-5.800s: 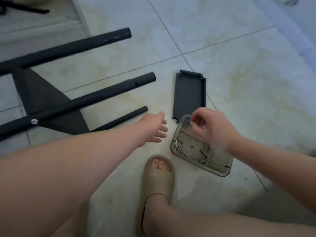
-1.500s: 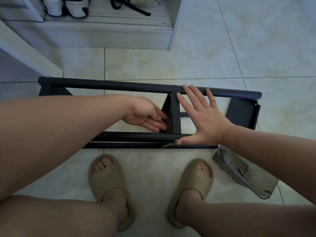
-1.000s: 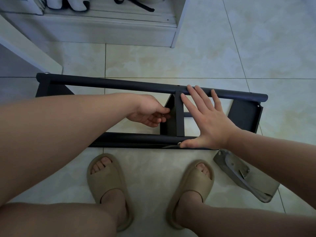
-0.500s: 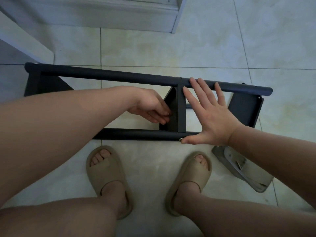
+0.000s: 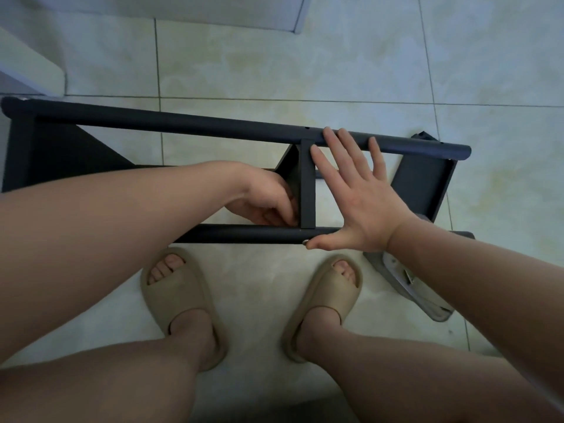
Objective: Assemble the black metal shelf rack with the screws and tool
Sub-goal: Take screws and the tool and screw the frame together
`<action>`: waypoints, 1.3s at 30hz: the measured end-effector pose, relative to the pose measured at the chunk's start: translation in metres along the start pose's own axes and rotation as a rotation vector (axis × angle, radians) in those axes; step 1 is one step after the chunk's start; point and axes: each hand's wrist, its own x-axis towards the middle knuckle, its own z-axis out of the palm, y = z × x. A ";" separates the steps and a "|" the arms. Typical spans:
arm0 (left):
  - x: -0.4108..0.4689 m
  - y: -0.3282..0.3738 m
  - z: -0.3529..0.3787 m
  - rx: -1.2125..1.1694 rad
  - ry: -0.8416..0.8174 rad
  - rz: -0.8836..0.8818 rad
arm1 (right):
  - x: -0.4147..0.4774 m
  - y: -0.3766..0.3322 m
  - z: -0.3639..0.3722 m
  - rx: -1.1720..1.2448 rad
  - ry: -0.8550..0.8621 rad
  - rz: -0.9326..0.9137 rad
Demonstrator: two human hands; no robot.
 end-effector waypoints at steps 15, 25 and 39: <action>-0.004 0.010 -0.008 -0.063 -0.061 -0.073 | 0.000 0.000 -0.001 -0.004 -0.008 0.002; -0.004 0.018 -0.010 0.213 -0.022 -0.085 | 0.000 -0.001 -0.001 0.000 -0.009 -0.007; -0.002 0.022 -0.011 0.251 -0.016 -0.074 | 0.000 -0.001 -0.002 0.003 -0.022 -0.005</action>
